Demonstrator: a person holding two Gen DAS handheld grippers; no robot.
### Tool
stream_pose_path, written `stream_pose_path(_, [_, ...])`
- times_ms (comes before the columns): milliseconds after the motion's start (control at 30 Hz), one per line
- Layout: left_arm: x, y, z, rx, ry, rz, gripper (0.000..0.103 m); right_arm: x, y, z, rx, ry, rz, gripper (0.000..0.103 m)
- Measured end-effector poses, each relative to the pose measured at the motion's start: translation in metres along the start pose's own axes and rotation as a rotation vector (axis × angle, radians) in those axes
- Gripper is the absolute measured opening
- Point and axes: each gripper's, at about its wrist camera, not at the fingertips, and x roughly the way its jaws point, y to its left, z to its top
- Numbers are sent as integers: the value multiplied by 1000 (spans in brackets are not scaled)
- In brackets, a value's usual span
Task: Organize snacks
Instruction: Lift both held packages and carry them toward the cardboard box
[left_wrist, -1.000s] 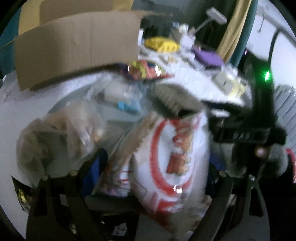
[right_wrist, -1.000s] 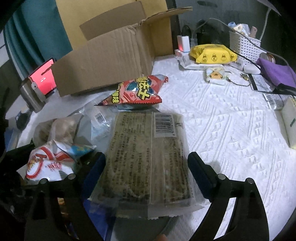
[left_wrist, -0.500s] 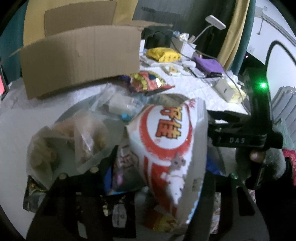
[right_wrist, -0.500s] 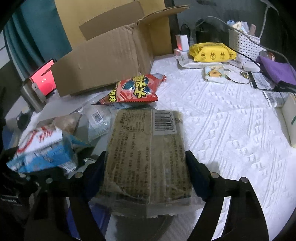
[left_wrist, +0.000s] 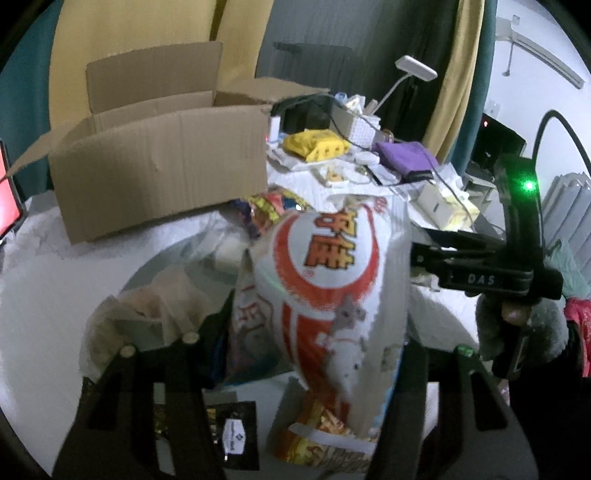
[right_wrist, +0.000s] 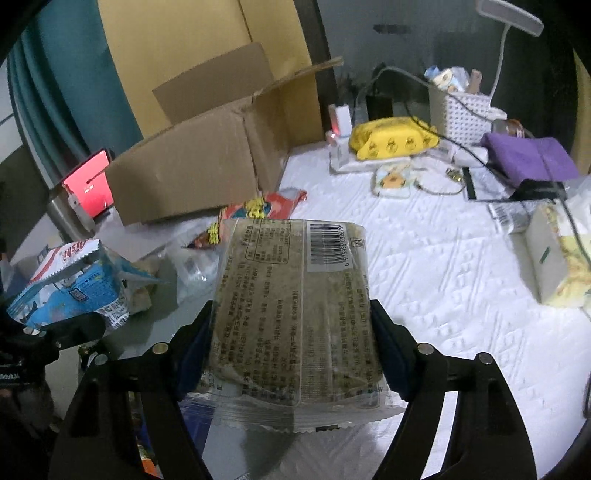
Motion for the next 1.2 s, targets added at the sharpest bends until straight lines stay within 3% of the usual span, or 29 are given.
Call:
stream_pose_path(633, [-35,11,36,19,-108,49,57,-31,17,37,-57,-106,16,80])
stream_pose_path(1200, [-56,39,73,13,-205,102,57,-34,44,83,-129,-168,34,80])
